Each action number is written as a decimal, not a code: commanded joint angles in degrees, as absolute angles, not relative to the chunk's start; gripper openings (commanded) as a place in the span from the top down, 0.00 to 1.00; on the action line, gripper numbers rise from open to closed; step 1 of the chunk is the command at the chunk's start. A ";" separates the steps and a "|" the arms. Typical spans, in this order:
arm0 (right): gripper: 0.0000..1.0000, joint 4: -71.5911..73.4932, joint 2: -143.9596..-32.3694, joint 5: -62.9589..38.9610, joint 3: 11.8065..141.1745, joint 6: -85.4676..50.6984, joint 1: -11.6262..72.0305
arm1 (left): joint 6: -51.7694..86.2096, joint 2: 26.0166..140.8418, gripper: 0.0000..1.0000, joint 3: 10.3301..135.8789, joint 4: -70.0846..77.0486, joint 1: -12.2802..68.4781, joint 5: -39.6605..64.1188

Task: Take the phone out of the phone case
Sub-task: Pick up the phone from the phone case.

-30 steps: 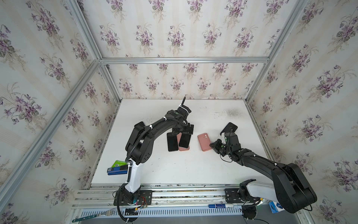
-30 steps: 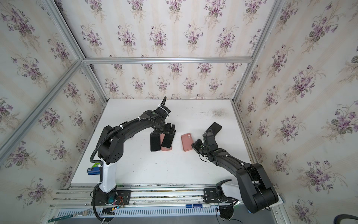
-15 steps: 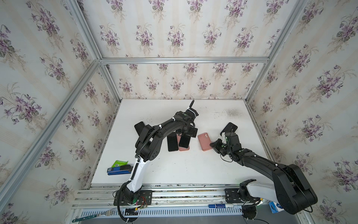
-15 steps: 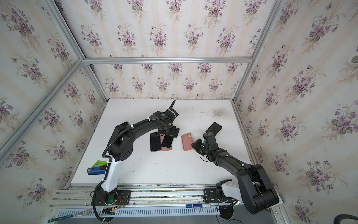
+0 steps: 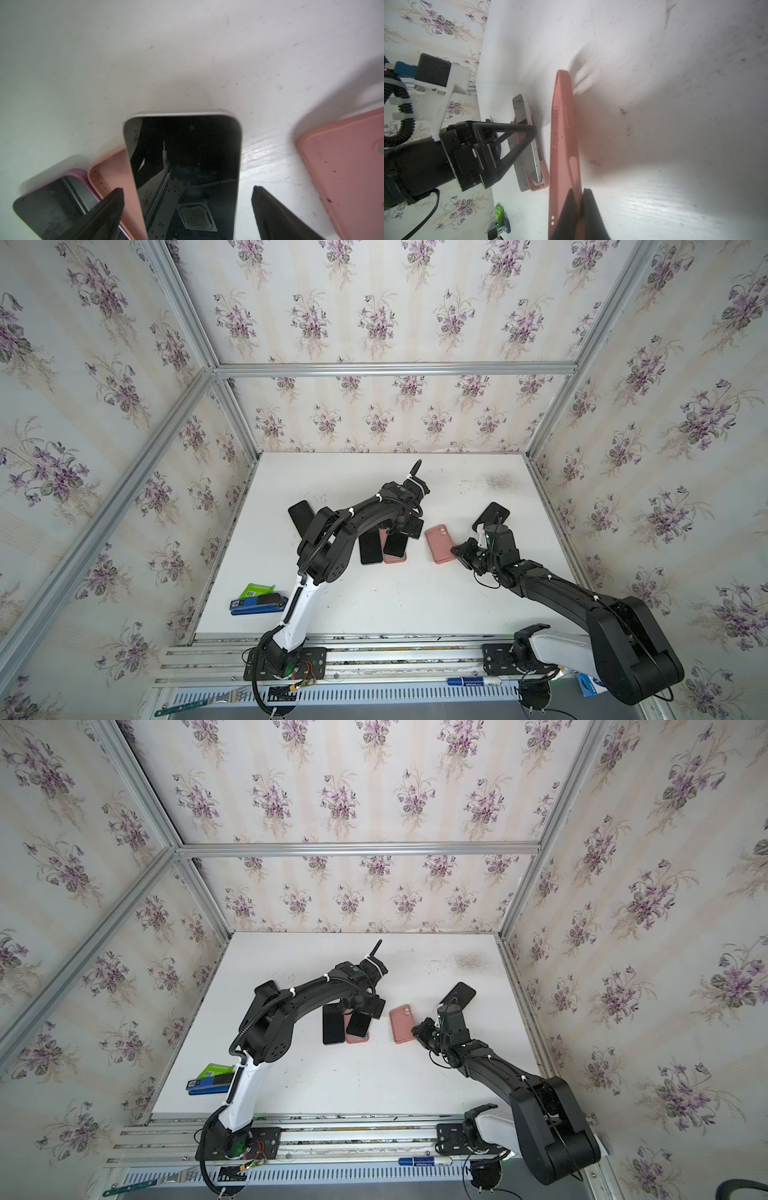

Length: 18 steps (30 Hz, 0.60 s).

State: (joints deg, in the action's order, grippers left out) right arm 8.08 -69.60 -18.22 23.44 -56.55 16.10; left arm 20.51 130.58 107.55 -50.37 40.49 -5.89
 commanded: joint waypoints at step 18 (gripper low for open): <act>1.00 9.37 -69.69 -19.15 23.40 -56.51 15.38 | 20.83 131.40 0.12 107.14 -51.06 40.52 -6.37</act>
State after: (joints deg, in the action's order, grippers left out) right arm 8.14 -69.63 -19.07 23.42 -56.55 15.51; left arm 20.58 131.83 107.00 -50.37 40.53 -6.04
